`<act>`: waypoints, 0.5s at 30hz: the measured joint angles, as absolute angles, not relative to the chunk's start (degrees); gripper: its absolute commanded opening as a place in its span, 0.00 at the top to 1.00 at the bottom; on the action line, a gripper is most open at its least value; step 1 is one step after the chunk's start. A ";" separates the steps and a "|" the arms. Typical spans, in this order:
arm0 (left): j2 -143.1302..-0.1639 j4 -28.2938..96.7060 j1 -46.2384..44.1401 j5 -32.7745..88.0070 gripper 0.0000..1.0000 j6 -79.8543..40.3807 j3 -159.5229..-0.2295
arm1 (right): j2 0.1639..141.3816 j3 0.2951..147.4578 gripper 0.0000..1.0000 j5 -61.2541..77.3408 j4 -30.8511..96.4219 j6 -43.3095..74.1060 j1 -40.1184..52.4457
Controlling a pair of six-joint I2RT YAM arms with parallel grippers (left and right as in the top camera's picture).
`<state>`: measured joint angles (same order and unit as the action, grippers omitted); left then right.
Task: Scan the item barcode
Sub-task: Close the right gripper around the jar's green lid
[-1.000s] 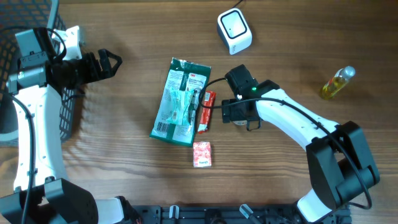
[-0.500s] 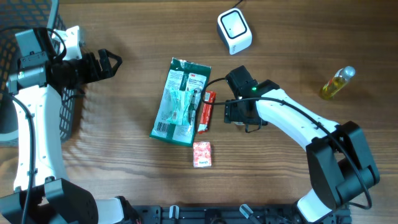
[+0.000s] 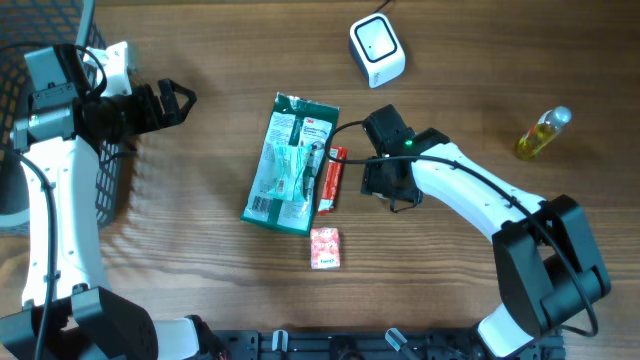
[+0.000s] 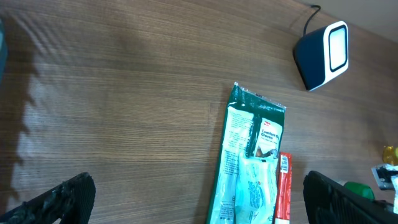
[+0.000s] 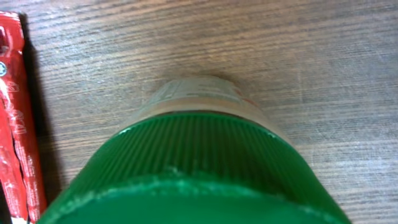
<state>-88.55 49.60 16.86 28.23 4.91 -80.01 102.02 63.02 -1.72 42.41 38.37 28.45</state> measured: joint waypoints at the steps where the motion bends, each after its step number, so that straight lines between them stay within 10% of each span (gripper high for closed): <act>1: -88.55 49.67 16.86 28.23 0.00 4.91 -79.99 | 102.02 63.02 0.43 -1.72 42.41 38.35 28.45; 10: -88.55 49.63 16.86 28.23 0.00 4.91 -80.01 | 102.02 63.02 0.46 -1.67 42.65 25.82 28.45; 13: -88.55 49.63 16.86 28.23 0.00 4.91 -80.01 | 102.02 63.02 0.08 -1.67 43.66 17.87 28.45; 15: -88.55 49.63 16.86 28.23 0.00 4.91 -80.01 | 102.02 63.02 0.00 -1.69 43.88 13.91 28.45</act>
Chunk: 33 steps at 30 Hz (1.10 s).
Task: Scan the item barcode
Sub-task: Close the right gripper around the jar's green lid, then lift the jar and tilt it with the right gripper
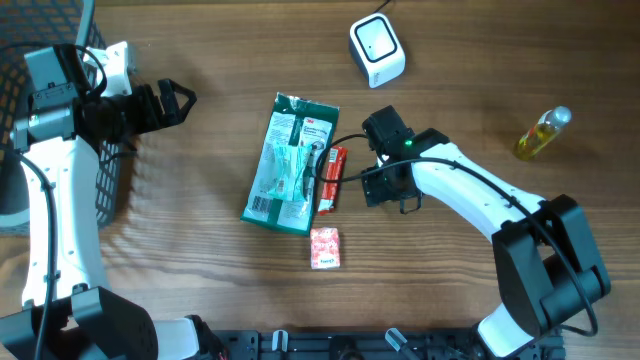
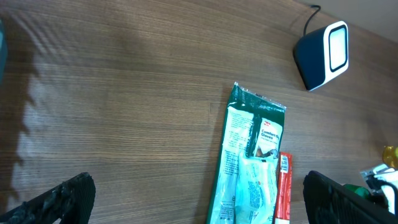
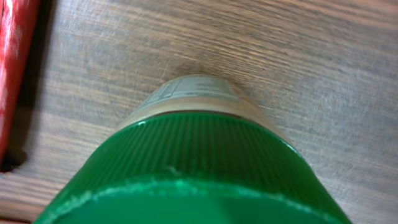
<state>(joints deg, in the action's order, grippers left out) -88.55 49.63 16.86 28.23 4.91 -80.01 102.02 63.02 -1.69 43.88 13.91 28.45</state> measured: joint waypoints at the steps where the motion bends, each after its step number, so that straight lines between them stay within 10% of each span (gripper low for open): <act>1: -88.55 49.63 16.86 28.23 0.00 4.91 -80.01 | 102.02 63.02 0.01 -1.69 43.94 12.53 28.45; 33: -88.55 49.63 16.86 28.23 0.00 4.91 -79.99 | 106.43 73.89 0.08 -1.67 54.87 24.80 27.64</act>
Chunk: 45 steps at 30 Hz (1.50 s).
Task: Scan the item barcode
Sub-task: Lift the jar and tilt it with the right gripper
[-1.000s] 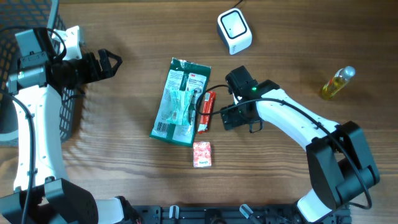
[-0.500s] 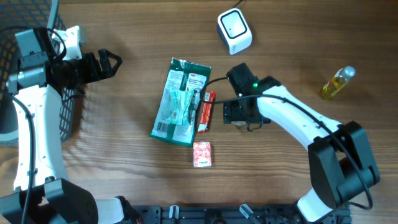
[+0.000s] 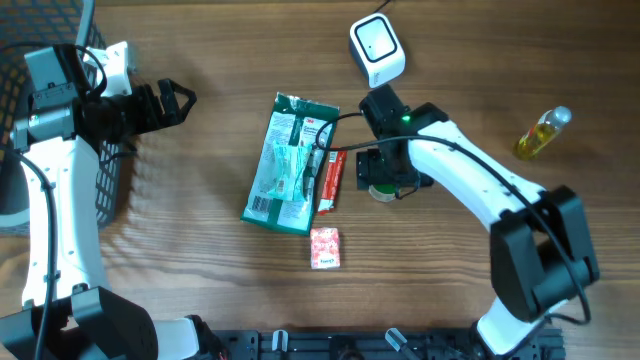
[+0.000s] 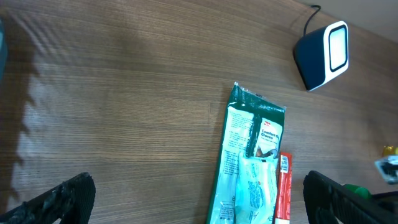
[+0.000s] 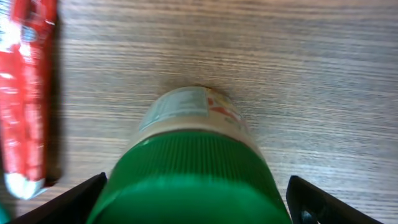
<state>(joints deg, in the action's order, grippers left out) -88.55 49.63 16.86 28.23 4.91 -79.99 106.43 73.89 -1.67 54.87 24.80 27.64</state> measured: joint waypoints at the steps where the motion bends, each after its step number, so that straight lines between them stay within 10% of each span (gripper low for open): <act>1: -88.55 49.63 16.86 28.23 0.00 4.91 -79.99 | 107.11 73.89 0.08 -1.69 54.87 24.77 27.64; 45: -88.55 49.65 16.86 28.23 0.00 4.91 -80.01 | 110.06 72.10 0.29 -1.67 50.52 24.16 27.64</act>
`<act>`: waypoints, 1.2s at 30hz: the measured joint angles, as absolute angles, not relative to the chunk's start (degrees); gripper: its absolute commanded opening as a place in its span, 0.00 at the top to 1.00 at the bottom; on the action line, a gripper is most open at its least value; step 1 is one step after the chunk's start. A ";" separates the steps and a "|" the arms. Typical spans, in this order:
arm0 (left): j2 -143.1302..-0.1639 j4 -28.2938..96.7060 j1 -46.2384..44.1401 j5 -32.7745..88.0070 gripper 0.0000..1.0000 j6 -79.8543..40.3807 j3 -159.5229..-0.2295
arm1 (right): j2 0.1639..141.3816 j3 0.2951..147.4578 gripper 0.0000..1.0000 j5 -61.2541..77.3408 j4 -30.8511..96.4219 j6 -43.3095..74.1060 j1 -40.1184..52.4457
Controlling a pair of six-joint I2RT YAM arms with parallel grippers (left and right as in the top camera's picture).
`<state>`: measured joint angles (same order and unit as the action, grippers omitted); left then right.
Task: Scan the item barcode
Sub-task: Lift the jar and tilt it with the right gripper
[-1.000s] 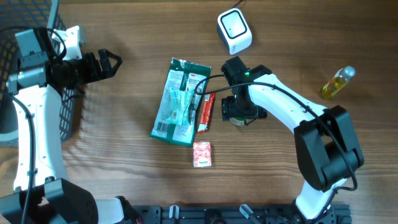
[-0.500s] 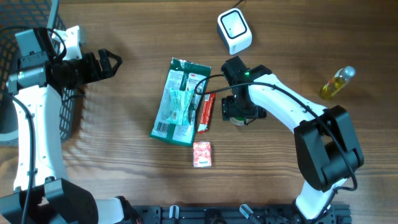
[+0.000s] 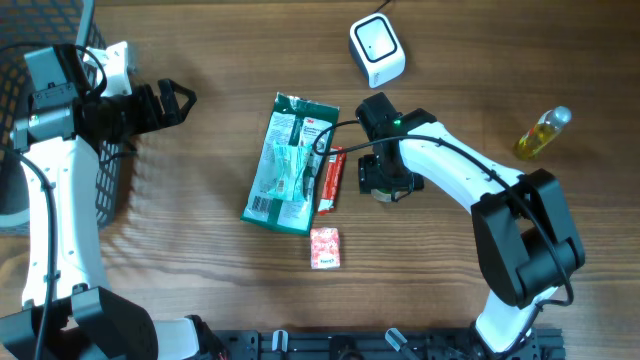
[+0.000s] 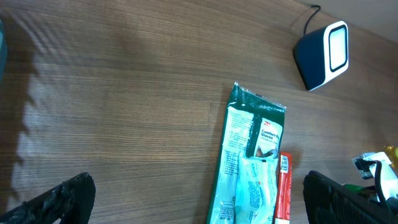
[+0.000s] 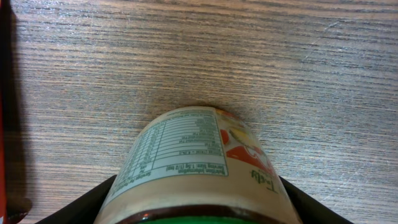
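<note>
A small bottle (image 5: 199,162) with a green cap and a printed label stands on the table right of the red stick pack (image 3: 331,180). My right gripper (image 5: 196,208) is down over it, and its dark fingers (image 5: 84,202) press the bottle's sides; from overhead the right gripper (image 3: 384,180) hides most of the bottle. The white barcode scanner (image 3: 377,50) sits at the back, window up, and also shows as scanner (image 4: 323,55). My left gripper (image 3: 178,102) hangs open at the far left, with nothing between the left gripper (image 4: 196,202) fingers.
A green-and-white package (image 3: 290,162) lies mid-table, with a pink packet (image 3: 325,248) in front of it. A yellow oil bottle (image 3: 542,133) lies at the right. A black wire basket (image 3: 30,110) stands at the left edge, under the left arm.
My right gripper has dropped lower over the bottle: its fingers stood apart beside the green cap, and now they lie against the labelled body. The left arm has not moved.
At first my right gripper hung close over the bottle's green cap, beside the red stick pack. It then sat higher with its fingers spread on either side of the cap. Now it is low around the bottle's body, fingers touching it. The left arm stayed still throughout.
</note>
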<state>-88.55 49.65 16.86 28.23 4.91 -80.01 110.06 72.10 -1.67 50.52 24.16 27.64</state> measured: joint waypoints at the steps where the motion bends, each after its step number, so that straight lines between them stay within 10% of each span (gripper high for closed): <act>1: -88.55 49.63 16.86 28.23 0.00 4.91 -80.01 | 110.06 72.10 0.30 -1.67 50.52 24.18 27.64; 36: -88.55 49.63 16.86 28.23 0.00 4.91 -79.99 | 110.59 76.44 0.43 -1.67 56.64 21.76 27.64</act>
